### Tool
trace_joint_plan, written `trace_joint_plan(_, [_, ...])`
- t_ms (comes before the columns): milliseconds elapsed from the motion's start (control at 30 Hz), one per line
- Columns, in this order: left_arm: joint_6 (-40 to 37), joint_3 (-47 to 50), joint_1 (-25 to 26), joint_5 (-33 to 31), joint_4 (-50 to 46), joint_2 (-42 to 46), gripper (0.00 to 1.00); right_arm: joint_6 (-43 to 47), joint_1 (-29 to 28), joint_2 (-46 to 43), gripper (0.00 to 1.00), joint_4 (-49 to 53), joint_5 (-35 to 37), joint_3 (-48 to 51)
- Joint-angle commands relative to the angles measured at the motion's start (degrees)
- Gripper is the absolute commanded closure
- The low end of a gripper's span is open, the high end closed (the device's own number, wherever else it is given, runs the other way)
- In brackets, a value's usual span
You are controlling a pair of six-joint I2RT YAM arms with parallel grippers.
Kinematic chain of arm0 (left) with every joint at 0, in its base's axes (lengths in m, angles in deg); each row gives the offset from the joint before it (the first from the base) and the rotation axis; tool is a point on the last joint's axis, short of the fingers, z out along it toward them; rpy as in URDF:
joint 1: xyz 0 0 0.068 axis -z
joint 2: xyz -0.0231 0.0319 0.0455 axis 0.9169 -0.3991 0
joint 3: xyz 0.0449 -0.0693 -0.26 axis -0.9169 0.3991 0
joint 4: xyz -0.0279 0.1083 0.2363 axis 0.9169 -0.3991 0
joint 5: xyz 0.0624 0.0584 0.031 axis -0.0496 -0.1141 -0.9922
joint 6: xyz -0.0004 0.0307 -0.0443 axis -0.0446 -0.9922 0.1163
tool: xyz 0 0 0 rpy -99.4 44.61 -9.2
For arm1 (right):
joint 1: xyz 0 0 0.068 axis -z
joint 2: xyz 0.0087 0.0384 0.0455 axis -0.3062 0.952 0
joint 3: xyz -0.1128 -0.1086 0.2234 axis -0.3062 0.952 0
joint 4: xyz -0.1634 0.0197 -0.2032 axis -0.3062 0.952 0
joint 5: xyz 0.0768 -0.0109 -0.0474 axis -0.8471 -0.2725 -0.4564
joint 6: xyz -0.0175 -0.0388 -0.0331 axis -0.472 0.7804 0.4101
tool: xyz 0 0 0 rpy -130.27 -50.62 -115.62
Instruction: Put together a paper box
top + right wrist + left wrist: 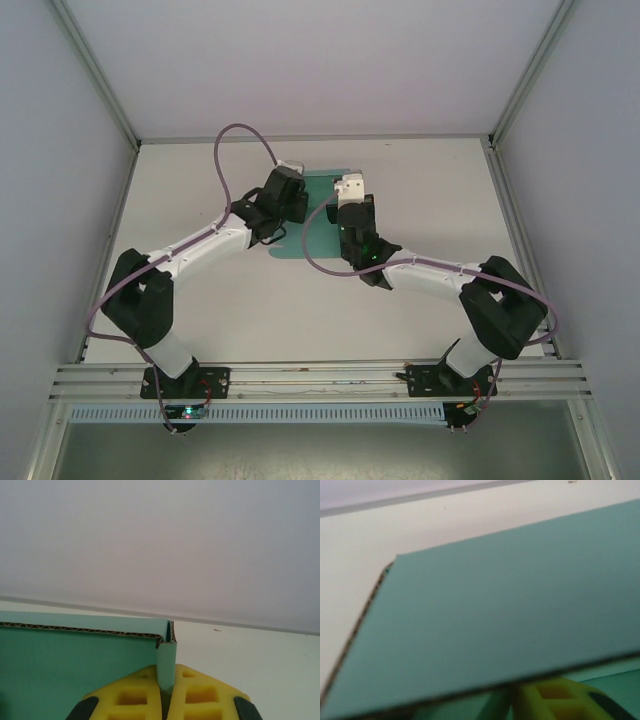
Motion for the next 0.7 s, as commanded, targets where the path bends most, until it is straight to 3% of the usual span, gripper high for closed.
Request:
trace_joint_plan(0, [-1.18,1.92,-2.09,1.23,0.75,3.97,0.61,-2.99,1.22,-3.19,1.0,0.69,-2.48,-0.22])
trace_joint_plan(100, [-1.02,3.11,-2.18,1.48,1.28,5.72,0.59,-2.98,1.45,-3.45,1.0,1.77,-3.32,-0.21])
trace_joint_plan(233, [-0.44,3.38,-2.59,4.28,0.25,7.45,0.46,-3.46,1.62,-3.21,1.0,3.39,-3.29,-0.61])
trace_joint_plan(300, [-0.84,4.23,-2.76,7.68,0.79,8.76,0.31,-3.81,1.75,-3.3,1.0,3.39,-4.01,-0.54])
trace_joint_plan(500, [0.15,7.67,-3.33,14.79,3.39,14.05,0.0,-4.36,1.97,-2.97,1.0,4.4,-4.52,-1.0])
trace_joint_plan(667, [0.25,9.97,-4.34,14.6,2.43,17.87,0.0,-4.81,2.24,-2.83,1.0,5.33,-4.75,-1.18])
